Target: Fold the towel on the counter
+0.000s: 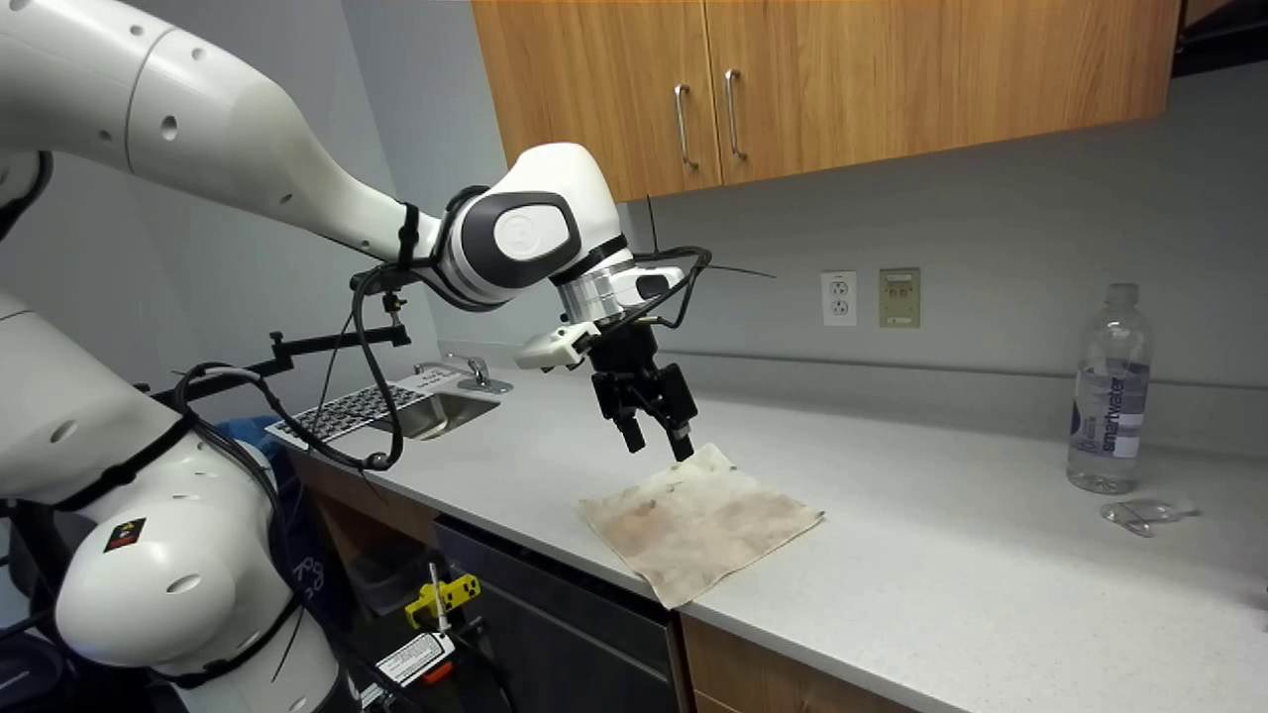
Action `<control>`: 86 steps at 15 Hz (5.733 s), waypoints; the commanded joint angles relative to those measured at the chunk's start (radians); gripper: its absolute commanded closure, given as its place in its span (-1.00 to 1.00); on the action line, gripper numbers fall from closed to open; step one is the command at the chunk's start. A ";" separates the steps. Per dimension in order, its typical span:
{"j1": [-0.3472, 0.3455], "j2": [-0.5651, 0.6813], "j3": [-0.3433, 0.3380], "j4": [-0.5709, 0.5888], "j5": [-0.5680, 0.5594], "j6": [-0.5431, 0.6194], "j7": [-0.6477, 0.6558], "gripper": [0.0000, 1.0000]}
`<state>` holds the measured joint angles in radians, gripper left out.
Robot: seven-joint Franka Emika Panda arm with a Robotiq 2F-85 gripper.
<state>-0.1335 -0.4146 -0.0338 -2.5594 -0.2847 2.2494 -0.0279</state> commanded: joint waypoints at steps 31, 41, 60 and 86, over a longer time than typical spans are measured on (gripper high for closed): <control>0.032 0.002 -0.021 0.004 0.112 -0.010 0.002 -1.00; 0.032 0.001 -0.020 0.003 0.141 -0.010 -0.006 -1.00; 0.041 0.003 -0.027 -0.002 0.187 0.009 -0.018 -1.00; 0.166 0.223 0.088 0.194 0.298 0.021 0.127 -1.00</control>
<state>0.0344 -0.2172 0.0624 -2.4089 0.0055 2.3002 0.1055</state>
